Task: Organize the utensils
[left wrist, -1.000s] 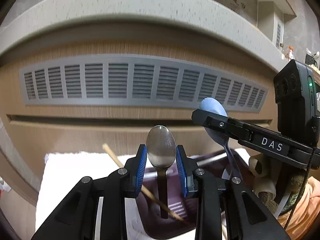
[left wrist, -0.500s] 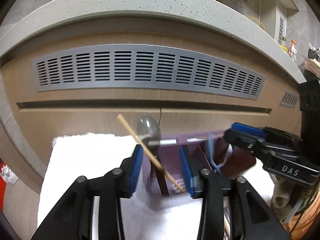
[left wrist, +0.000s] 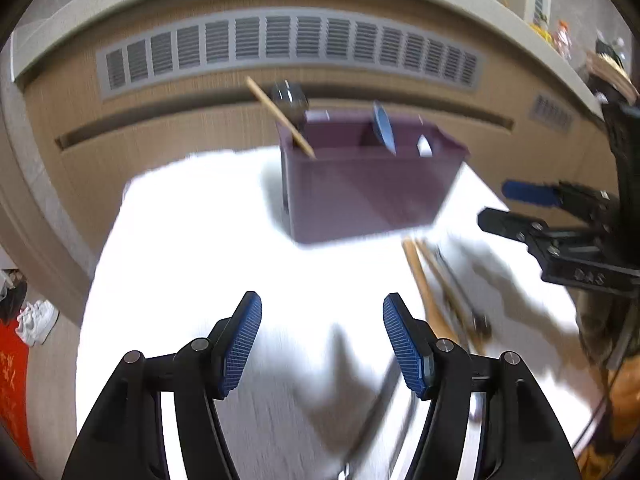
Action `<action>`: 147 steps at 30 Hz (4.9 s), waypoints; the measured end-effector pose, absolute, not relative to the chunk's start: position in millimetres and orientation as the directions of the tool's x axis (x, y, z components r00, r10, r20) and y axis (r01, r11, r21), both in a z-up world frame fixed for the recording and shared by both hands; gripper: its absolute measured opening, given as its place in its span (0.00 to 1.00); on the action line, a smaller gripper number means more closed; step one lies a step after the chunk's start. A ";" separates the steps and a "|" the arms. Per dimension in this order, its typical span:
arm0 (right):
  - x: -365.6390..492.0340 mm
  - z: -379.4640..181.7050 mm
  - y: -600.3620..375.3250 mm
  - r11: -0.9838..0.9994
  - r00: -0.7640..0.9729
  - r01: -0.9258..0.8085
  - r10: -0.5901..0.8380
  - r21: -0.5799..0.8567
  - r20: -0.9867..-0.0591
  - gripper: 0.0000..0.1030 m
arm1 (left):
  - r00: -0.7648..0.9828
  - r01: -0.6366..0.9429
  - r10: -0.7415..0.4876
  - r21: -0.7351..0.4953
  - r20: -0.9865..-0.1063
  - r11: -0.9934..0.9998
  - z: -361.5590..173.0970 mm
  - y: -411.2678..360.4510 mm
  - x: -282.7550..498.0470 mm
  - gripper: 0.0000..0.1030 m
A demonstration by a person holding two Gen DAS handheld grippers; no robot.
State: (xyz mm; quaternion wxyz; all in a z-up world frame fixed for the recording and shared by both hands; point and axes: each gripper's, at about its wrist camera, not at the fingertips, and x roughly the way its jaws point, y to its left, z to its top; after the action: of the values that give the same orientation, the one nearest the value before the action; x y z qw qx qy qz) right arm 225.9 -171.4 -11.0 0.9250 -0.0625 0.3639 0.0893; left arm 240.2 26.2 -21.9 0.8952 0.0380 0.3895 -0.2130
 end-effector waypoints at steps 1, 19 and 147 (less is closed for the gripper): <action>220.1 -16.2 -168.4 0.975 0.713 -0.214 0.110 -0.066 -0.692 0.69 | 0.592 0.427 -0.351 -0.088 -0.726 0.900 -26.6 25.9 228.8 0.62; 168.7 -49.2 -152.0 0.968 0.674 -0.246 0.128 -0.057 -0.728 0.87 | 0.429 0.527 -0.334 -0.067 -0.839 0.847 -70.4 57.3 143.6 0.62; 124.2 -58.4 -124.1 0.912 0.609 -0.403 0.201 -0.081 -0.768 0.73 | 0.839 0.088 -0.093 -0.036 -0.536 0.996 -7.5 73.7 195.3 0.20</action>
State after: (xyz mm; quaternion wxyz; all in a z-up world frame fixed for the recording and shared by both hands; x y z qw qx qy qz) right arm 124.2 -124.1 -58.4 0.8883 -0.1238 0.4084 0.1699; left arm 195.3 73.7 -7.5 0.9589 -0.0048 0.2797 -0.0472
